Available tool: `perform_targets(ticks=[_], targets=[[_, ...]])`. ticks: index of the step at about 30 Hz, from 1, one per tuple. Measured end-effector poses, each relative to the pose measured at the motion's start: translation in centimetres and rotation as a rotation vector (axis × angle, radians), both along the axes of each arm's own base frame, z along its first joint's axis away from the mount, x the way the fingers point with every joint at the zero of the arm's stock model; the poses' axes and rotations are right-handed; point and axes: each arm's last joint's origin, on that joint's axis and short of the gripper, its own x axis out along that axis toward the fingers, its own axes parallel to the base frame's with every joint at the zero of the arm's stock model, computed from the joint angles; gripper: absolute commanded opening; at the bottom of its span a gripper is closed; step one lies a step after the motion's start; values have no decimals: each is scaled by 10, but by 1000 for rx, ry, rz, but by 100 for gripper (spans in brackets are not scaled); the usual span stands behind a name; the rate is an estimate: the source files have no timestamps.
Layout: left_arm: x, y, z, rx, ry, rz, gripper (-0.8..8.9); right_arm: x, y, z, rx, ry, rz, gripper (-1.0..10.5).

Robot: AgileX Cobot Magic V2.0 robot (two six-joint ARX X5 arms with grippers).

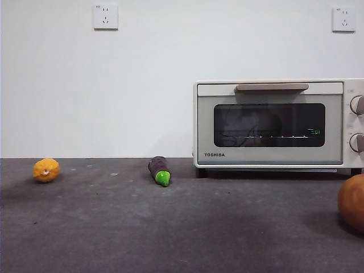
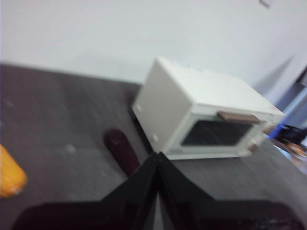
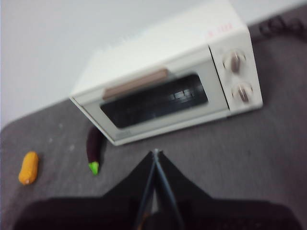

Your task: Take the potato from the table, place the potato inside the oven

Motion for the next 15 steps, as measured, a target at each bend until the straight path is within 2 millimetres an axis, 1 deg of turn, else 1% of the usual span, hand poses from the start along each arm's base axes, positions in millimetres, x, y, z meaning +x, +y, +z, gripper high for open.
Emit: perform_targets(ticks=[3, 7, 13, 15], targets=[[19, -1, -4, -40, 83, -48, -4, 12, 0, 2, 26, 77, 2, 1], [44, -7, 2, -78, 145, -129, -4, 29, 2, 8, 50, 132, 56, 1], [81, -25, 18, -90, 212, -229, -4, 52, 5, 18, 60, 178, 195, 1], [95, -36, 24, -86, 229, -264, -5, 58, 6, 20, 57, 190, 228, 1]])
